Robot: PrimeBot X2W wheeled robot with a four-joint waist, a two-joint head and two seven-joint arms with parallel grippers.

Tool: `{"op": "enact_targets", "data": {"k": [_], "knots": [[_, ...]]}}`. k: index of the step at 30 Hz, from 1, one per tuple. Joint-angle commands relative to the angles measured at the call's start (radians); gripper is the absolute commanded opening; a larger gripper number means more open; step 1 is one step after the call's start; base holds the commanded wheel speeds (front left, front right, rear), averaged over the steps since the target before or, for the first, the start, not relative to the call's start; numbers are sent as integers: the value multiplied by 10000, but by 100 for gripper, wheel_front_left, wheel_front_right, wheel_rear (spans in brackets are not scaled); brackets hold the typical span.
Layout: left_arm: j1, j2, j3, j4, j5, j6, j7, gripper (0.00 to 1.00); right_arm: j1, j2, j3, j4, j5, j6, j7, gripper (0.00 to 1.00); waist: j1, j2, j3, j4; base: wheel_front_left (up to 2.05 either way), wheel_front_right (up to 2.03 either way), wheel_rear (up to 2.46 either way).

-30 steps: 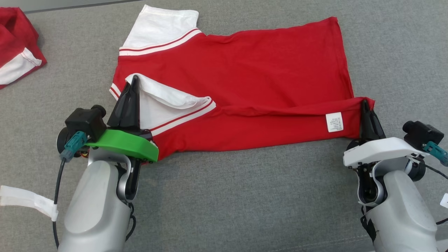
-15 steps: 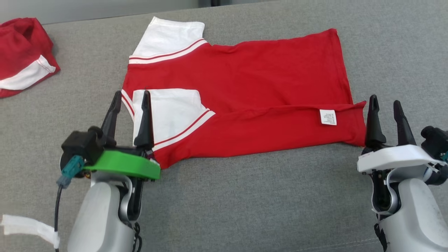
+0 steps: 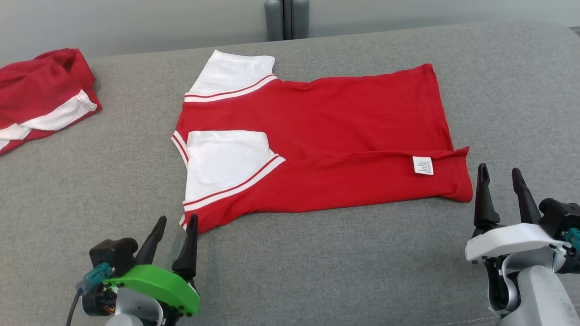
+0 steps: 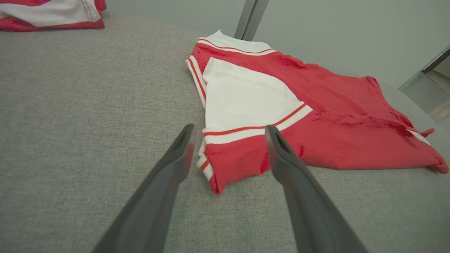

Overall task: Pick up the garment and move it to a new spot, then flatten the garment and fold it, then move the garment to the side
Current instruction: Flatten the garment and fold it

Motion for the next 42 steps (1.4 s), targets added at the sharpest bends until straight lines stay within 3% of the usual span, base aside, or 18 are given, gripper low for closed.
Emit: {"op": "enact_targets", "data": {"k": [1,7,13,14,15,17,18,35,36,37,38,40,42], "knots": [[124,85,-30,-18,-57,74,295,100,77,-24,33,56,-104,-11,-29,100,0,0,5,13,0,0,0],[-123,-32,-30,374,-520,414,1499,100,-260,-27,369,320,-200,-11,55,100,0,0,247,-146,0,0,0],[-576,-127,142,818,-876,509,1618,100,-471,-28,321,739,-454,-13,324,100,0,0,453,-366,0,0,0],[-622,-150,159,891,-944,485,1640,85,-481,-27,294,817,-491,-13,379,100,0,0,475,-388,0,0,0],[-676,-170,166,979,-996,460,1666,50,-499,-24,259,937,-533,-11,434,100,0,0,498,-409,0,0,0],[-763,-180,150,1071,-1067,426,1646,21,-589,-22,228,1185,-611,-11,607,100,0,0,533,-438,0,0,0],[-799,-194,144,1104,-1102,404,1619,1,-654,-27,211,1284,-636,-11,651,100,0,0,548,-446,0,0,0],[-893,-224,115,1027,-1365,226,821,0,-2290,-24,497,4497,-459,-11,1396,100,0,0,384,18,0,0,0],[-882,-229,101,990,-1372,221,816,0,-2358,-22,499,4687,-401,-13,1445,76,0,0,363,35,0,0,0],[-863,-239,73,953,-1388,208,795,0,-2438,-11,544,4926,-252,-11,1511,45,0,0,327,57,0,0,0],[-843,-237,52,915,-1391,205,788,0,-2499,-2,561,5082,-158,-11,1493,35,0,0,303,67,0,0,0],[-790,-220,3,818,-1398,193,779,0,-2649,1,545,5362,-123,-11,1382,0,0,0,243,76,0,0,0],[-722,-177,-36,669,-1383,179,735,0,-2784,-10,422,5535,-58,-11,1205,0,0,0,169,65,0,0,0]]}}
